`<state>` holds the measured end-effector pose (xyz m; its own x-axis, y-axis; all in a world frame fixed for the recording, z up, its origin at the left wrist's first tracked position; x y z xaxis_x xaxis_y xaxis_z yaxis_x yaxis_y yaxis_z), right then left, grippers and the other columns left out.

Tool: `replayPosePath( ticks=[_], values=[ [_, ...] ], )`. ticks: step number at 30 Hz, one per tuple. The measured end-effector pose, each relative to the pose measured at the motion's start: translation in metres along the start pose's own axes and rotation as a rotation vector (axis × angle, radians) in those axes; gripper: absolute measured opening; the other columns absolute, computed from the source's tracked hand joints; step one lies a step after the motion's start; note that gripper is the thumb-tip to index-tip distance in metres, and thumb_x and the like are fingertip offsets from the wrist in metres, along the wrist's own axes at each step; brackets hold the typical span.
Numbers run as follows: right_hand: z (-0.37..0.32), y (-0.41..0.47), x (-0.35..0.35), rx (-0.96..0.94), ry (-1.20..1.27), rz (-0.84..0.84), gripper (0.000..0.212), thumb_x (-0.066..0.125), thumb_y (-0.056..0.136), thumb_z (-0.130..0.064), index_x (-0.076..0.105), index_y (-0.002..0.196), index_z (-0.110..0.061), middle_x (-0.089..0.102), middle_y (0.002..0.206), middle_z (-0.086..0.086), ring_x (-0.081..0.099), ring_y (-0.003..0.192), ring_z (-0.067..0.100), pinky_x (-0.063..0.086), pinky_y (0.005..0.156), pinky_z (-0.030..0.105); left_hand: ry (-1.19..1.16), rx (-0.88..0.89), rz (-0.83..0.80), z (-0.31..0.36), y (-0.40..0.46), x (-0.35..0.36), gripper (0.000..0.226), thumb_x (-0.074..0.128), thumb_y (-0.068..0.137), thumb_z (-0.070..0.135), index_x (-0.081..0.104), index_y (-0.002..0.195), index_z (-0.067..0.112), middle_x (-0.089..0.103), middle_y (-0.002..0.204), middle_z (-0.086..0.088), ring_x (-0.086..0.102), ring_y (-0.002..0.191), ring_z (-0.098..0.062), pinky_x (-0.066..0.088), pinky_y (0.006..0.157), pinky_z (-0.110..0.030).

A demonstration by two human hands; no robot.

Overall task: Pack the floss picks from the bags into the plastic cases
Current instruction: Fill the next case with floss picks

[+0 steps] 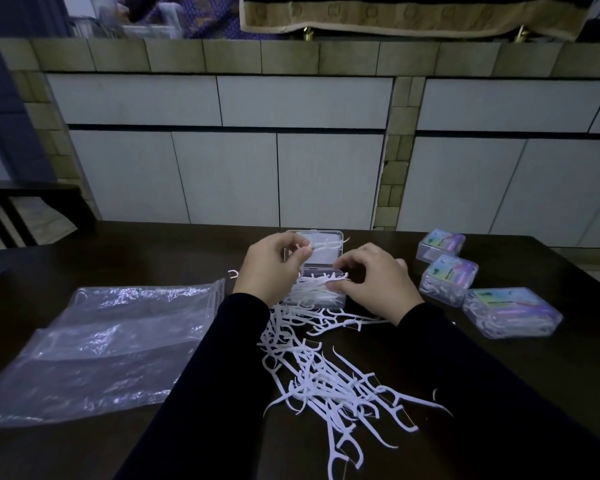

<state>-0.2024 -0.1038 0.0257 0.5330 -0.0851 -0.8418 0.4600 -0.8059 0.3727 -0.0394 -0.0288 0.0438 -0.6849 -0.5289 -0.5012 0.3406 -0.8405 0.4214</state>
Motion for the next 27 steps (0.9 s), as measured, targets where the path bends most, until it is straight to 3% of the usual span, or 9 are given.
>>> replayPosePath(
  ticks=[5, 8, 11, 15, 19, 24, 27],
  values=[
    [0.004, -0.002, -0.001, 0.079, 0.191, -0.039, 0.020, 0.071, 0.081, -0.044, 0.060, 0.093, -0.033, 0.062, 0.081, -0.012, 0.055, 0.081, 0.002, 0.023, 0.084, 0.029, 0.122, 0.032, -0.054, 0.001, -0.002, 0.005, 0.009, 0.063, 0.091, 0.031, 0.068, 0.097, 0.027, 0.056, 0.080, 0.016, 0.052, 0.070, -0.001, 0.046, 0.068, -0.021],
    [0.006, -0.003, -0.001, 0.051, 0.181, -0.041, 0.013, 0.065, 0.087, -0.030, 0.060, 0.098, -0.035, 0.064, 0.084, -0.014, 0.054, 0.084, 0.000, 0.023, 0.087, 0.028, 0.207, 0.010, -0.105, -0.002, 0.000, 0.005, 0.010, 0.062, 0.091, 0.034, 0.069, 0.095, 0.028, 0.058, 0.082, 0.015, 0.053, 0.075, -0.001, 0.045, 0.069, -0.022],
    [0.007, -0.004, -0.004, 0.044, 0.149, -0.074, 0.019, 0.060, 0.088, -0.024, 0.059, 0.101, -0.037, 0.061, 0.090, -0.015, 0.052, 0.085, 0.001, 0.026, 0.090, 0.031, 0.257, -0.032, -0.147, -0.006, 0.000, 0.005, 0.012, 0.063, 0.090, 0.037, 0.071, 0.095, 0.029, 0.061, 0.087, 0.013, 0.056, 0.081, -0.001, 0.047, 0.072, -0.023],
    [0.008, -0.006, -0.005, 0.033, 0.062, -0.140, 0.035, 0.064, 0.086, -0.039, 0.052, 0.120, -0.036, 0.054, 0.114, -0.012, 0.050, 0.107, 0.011, 0.026, 0.095, 0.036, 0.307, -0.106, -0.241, -0.012, 0.000, 0.004, 0.019, 0.065, 0.087, 0.042, 0.074, 0.095, 0.028, 0.065, 0.088, 0.013, 0.055, 0.079, 0.003, 0.043, 0.065, -0.017],
    [0.007, -0.009, 0.000, 0.008, 0.020, -0.211, 0.065, 0.062, 0.080, -0.064, 0.040, 0.135, -0.038, 0.050, 0.136, -0.015, 0.046, 0.121, 0.013, 0.026, 0.101, 0.038, 0.255, -0.084, -0.215, -0.009, -0.001, 0.002, 0.027, 0.070, 0.079, 0.050, 0.075, 0.095, 0.030, 0.066, 0.090, 0.014, 0.059, 0.084, 0.000, 0.051, 0.078, -0.026],
    [0.009, -0.008, 0.002, 0.012, 0.063, -0.206, 0.070, 0.068, 0.077, -0.061, 0.037, 0.136, -0.038, 0.052, 0.137, -0.013, 0.047, 0.125, 0.012, 0.021, 0.104, 0.037, 0.290, 0.009, -0.249, -0.001, -0.006, 0.013, 0.027, 0.069, 0.080, 0.050, 0.072, 0.102, 0.033, 0.065, 0.106, 0.016, 0.058, 0.095, -0.001, 0.050, 0.089, -0.030],
    [0.011, -0.009, 0.002, 0.017, 0.102, -0.206, 0.069, 0.069, 0.075, -0.061, 0.039, 0.134, -0.039, 0.053, 0.135, -0.015, 0.047, 0.123, 0.010, 0.020, 0.100, 0.035, 0.418, 0.015, -0.243, 0.003, -0.009, 0.025, 0.025, 0.062, 0.086, 0.050, 0.073, 0.102, 0.035, 0.068, 0.108, 0.013, 0.059, 0.095, -0.006, 0.049, 0.084, -0.028]
  ],
)
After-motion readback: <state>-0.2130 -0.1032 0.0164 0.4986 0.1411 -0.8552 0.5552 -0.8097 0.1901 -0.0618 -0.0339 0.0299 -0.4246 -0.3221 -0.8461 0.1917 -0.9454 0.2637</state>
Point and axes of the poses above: each hand's wrist, its own y-axis towards the middle knuckle, its own x-axis out of the palm, z = x × y, the point moved 2 cm from there along y, towards the middle knuckle
